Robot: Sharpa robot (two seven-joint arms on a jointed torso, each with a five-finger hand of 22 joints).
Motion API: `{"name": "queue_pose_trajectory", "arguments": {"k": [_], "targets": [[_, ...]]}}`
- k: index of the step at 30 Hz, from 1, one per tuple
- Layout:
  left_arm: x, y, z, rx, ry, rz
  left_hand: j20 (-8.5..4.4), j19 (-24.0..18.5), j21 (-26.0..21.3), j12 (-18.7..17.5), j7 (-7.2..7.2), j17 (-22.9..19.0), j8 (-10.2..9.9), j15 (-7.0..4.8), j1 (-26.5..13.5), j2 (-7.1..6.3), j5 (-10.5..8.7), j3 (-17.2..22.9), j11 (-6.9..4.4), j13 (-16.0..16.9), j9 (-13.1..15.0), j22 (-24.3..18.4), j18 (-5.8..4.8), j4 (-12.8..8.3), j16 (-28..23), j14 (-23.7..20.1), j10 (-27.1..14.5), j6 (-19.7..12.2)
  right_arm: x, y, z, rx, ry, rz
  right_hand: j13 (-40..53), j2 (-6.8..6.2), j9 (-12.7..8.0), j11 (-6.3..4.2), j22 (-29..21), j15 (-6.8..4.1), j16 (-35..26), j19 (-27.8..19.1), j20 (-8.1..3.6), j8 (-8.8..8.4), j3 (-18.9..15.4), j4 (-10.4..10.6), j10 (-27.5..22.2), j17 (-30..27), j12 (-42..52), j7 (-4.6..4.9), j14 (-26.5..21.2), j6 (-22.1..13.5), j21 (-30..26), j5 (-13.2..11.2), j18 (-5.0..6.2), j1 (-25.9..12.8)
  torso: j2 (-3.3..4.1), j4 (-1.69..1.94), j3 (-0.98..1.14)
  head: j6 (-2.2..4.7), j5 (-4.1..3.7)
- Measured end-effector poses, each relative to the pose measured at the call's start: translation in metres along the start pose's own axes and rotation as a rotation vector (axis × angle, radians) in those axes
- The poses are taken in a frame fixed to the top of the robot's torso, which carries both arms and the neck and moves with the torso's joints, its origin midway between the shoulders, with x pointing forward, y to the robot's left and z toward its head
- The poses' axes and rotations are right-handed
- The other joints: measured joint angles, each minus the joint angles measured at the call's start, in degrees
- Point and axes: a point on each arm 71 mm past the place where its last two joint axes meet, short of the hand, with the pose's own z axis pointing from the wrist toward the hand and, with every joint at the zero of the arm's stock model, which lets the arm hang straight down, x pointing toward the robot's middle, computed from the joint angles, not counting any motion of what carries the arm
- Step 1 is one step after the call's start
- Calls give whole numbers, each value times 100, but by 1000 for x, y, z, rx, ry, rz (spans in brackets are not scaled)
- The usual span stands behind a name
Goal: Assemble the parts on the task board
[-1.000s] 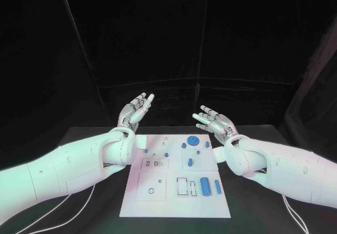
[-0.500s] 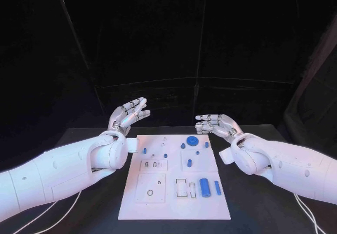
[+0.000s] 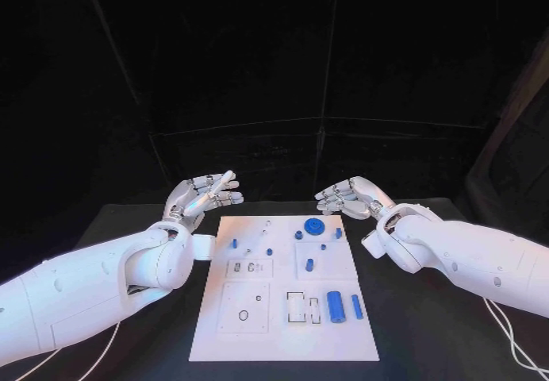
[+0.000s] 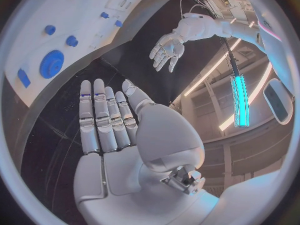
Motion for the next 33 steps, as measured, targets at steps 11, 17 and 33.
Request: {"name": "queue_pose_trajectory", "arguments": {"k": [11, 17, 33], "targets": [[20, -8, -16, -6, 93, -53, -96, 332, 64, 3, -14, 155, 8, -99, 159, -9, 0, -39, -87, -3, -8, -33, -1, -150, -43, 322, 353, 291, 2, 22, 20, -44, 135, -404, 6, -441, 5, -312, 691, -490, 952, 1330, -658, -160, 236, 0, 677, 598, -229, -199, 1571, 488, 1429, -71, -1, 10, 280, 83, -63, 106, -89], [31, -10, -20, -15, 133, -77, -76, 311, -23, -63, 7, 181, -67, -49, 158, -9, 0, -71, -24, -19, -8, -78, -1, -182, -139, 271, 289, 269, 11, 29, 29, -38, 204, -588, 5, -559, 5, -312, 998, -490, 1786, 1346, -674, -163, 291, 11, 405, 1089, -231, -216, 1570, 505, 1934, -1, -1, -108, 402, 130, -92, 153, -130], [39, -11, -24, -35, 182, -103, -58, 293, -46, -91, 49, 198, -118, -16, 159, -9, 0, -103, 8, -23, -12, -103, -2, -181, -166, 237, 256, 227, 21, 37, 40, -16, 272, -775, 4, -558, 4, -302, 1706, -490, 3764, 1225, -621, -163, 533, 38, 315, 2368, -231, -263, 1570, 459, 3077, -67, 44, -184, 612, 184, -144, 211, -180]]}}
